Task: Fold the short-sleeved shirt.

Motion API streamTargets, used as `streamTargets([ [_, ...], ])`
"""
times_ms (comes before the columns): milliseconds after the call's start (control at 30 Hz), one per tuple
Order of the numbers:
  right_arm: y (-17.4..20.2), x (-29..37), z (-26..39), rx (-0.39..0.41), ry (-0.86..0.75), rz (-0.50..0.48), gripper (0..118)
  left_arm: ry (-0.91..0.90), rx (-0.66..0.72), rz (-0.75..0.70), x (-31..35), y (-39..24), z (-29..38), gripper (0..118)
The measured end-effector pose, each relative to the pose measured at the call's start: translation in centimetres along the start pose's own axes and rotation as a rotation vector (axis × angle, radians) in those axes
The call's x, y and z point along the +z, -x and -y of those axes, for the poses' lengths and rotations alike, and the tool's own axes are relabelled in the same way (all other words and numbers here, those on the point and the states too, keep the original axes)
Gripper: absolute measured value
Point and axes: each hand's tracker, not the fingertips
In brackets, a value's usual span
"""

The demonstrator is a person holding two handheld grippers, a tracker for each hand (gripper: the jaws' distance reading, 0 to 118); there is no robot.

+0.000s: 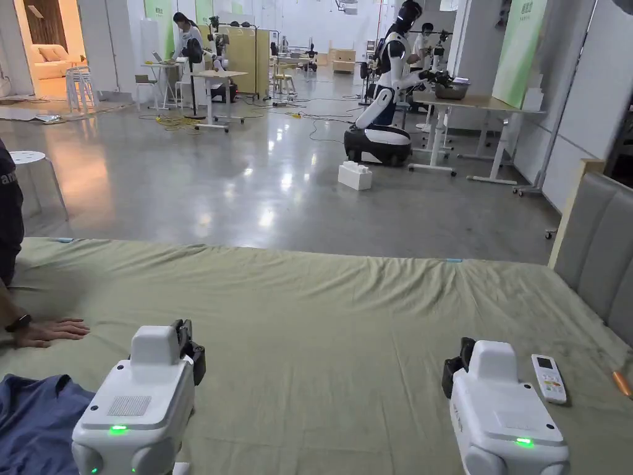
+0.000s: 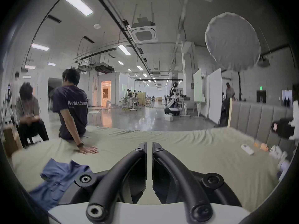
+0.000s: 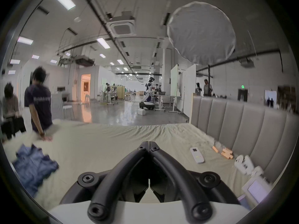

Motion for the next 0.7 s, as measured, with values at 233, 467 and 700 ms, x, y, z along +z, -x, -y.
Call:
streamTargets([
  [233, -2.2, -0.1, -1.0, -0.423, 0.012, -0.042, 0, -0.027, 0.472, -0.022, 0.1, 3.1, 0.1, 6],
  [467, 5.1, 0.7, -1.3, 0.903, -0.16, -0.046, 0, 0.051, -0.798, -0.011, 0.0, -4.7, 0.8, 6],
  [700, 5.3, 0.9, -0.2, 1.188, -0.169, -0.048, 0, 0.029, -1.056, -0.023, 1.6, -4.9, 0.6, 6],
])
